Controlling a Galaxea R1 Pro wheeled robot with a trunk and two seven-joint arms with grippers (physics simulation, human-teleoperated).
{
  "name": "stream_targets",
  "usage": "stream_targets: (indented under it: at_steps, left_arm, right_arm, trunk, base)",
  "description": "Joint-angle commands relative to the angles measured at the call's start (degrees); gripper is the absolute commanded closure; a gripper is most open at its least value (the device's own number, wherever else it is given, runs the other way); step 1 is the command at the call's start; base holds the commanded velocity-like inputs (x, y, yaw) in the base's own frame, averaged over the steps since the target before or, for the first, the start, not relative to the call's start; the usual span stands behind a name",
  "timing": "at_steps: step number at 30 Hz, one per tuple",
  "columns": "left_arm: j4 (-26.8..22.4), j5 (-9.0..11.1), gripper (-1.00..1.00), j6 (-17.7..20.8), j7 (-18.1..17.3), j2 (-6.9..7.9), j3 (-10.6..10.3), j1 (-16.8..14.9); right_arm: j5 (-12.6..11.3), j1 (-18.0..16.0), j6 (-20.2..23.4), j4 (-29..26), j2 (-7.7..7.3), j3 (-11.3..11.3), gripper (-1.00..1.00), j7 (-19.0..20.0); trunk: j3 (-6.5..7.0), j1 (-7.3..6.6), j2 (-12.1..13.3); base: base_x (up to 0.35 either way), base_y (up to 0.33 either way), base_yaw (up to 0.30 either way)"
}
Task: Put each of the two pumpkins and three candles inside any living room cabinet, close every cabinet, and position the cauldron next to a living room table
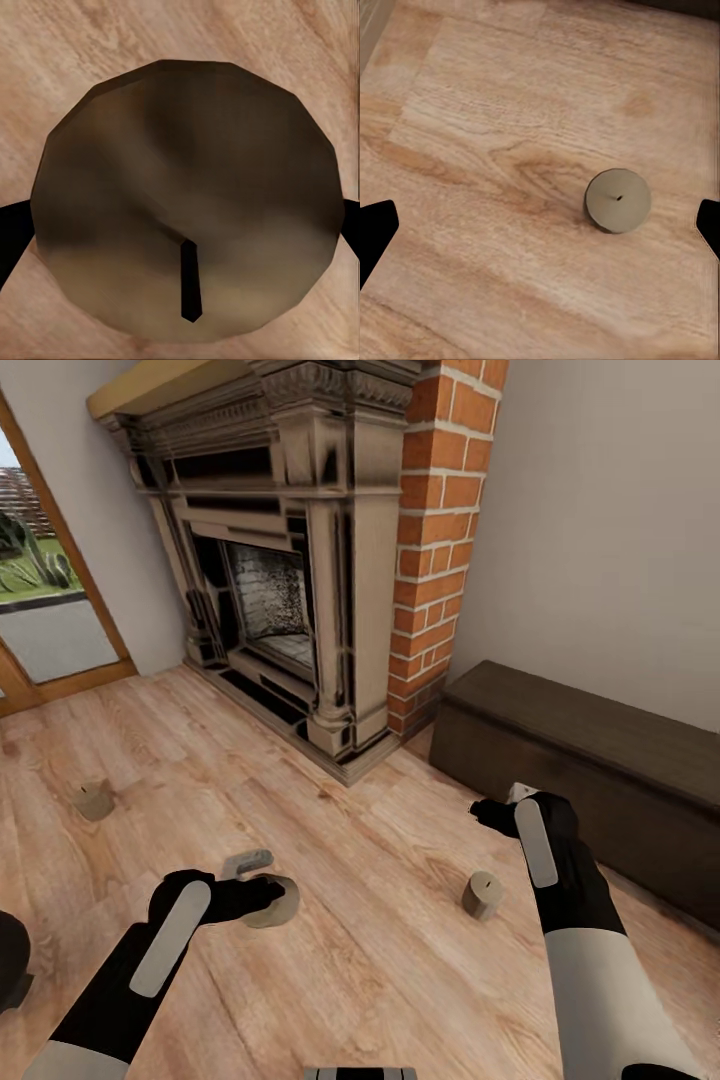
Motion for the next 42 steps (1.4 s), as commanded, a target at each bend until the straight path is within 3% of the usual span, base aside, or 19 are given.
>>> stream_targets:
  at_steps: [1,8,13,17,23,30,33,37,39,42]
  left_arm:
    - [-0.1,0.6,1.00,0.1,0.5,0.05,-0.1,0.0]
    - [0.0,0.6,1.00,0.1,0.5,0.03,-0.1,0.0]
    - [0.0,0.7,1.00,0.1,0.5,0.03,-0.1,0.0]
    - [0.0,0.6,1.00,0.1,0.5,0.06,-0.1,0.0]
    - [-0.3,0.6,1.00,0.2,0.5,0.13,-0.1,0.0]
    - [-8.7,1.0,1.00,0.5,0.4,0.30,-0.2,0.4]
    - [-10.2,3.7,1.00,0.6,0.4,0.69,-1.5,0.5]
    - [-10.8,10.7,1.00,0.6,0.4,0.93,-2.9,0.5]
    - [-10.8,12.8,1.00,0.6,0.4,1.12,-3.3,0.5]
    - [-10.8,19.3,1.00,0.6,0.4,3.67,-3.7,0.5]
  right_arm:
    - [-0.6,-0.1,0.0,0.0,0.04,-0.1,-1.00,-0.5]
    - [-0.7,0.0,-0.6,0.1,0.36,0.0,-1.00,-0.4]
    - [-0.6,-0.1,-1.1,4.4,0.30,0.0,-1.00,-0.2]
    - [-0.4,0.0,-4.9,6.4,0.14,0.1,-1.00,0.2]
    - [-0.4,-0.1,-6.1,7.4,0.13,0.2,-1.00,0.3]
    - [-0.6,0.0,-6.1,7.7,-0.08,0.0,-1.00,0.0]
    - [-0.7,-0.1,-5.9,8.8,-0.10,-0.1,-1.00,-0.2]
    - [-0.7,-0.1,-5.5,11.2,-0.04,-0.3,-1.00,-0.3]
    - [-0.6,-0.1,-5.5,11.5,-0.04,-0.2,-1.00,-0.3]
    - [-0.6,-0.1,-5.7,11.8,-0.04,-0.2,-1.00,-0.4]
  trunk:
    - [-0.10,0.00,0.0]
    - [-0.57,0.00,0.0]
    - [-1.03,0.00,0.0]
    - [-1.41,0.00,0.0]
    - [-1.81,0.00,0.0]
    - [-1.96,0.00,0.0]
    - [-2.04,0.00,0.0]
    - [-2.15,0.00,0.0]
    - [-2.20,0.00,0.0]
    - [-2.28,0.00,0.0]
  base:
    - [0.167,0.080,-0.254]
    - [0.177,0.082,-0.171]
    - [0.182,0.116,-0.021]
    - [0.180,0.156,-0.002]
    - [0.171,0.096,0.000]
    - [0.053,0.014,-0.134]
    - [0.004,0.001,-0.258]
    - [0.001,0.000,-0.268]
    - [0.000,0.000,-0.270]
    - [0.000,0.000,-0.270]
